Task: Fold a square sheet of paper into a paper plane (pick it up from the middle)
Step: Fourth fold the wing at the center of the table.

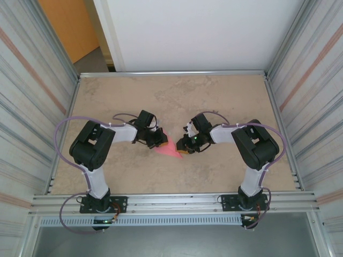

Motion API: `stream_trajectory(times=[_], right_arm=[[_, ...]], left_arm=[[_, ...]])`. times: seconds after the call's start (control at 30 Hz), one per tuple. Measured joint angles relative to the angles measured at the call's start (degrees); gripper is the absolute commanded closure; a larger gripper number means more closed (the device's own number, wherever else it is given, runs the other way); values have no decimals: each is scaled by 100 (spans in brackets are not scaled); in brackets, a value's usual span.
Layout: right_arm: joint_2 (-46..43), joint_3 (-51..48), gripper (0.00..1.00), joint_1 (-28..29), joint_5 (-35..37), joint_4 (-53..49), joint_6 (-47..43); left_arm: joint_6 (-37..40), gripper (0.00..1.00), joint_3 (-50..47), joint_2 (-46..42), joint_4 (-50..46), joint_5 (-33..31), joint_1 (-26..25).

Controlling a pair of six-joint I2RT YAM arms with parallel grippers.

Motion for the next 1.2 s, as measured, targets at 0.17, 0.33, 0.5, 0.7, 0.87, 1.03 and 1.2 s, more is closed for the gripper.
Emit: stream_trajectory(times=[0.17,0.33,0.5,0.7,0.87,1.03,1.2], right_arm=[[-17,2,72,2,-4,0,2],[-122,2,68,52,162,-13,4],[-352,4,64,85,649,-240,-131],[-411,96,65,81,957,-387,-289],[-457,101,64,61,1158,-205,-214],[-638,92,64,-17,1296,120,7],[-654,55,64,-105,1220,400,205]], left_arm=[[0,90,-68,0,127,46,26],[0,90,-92,0,177,63,46],[33,90,-138,0,273,76,70],[317,90,-192,2,444,203,153],[916,89,-144,87,422,378,190],[1554,89,179,343,240,715,205],[2131,90,385,455,-48,868,205]])
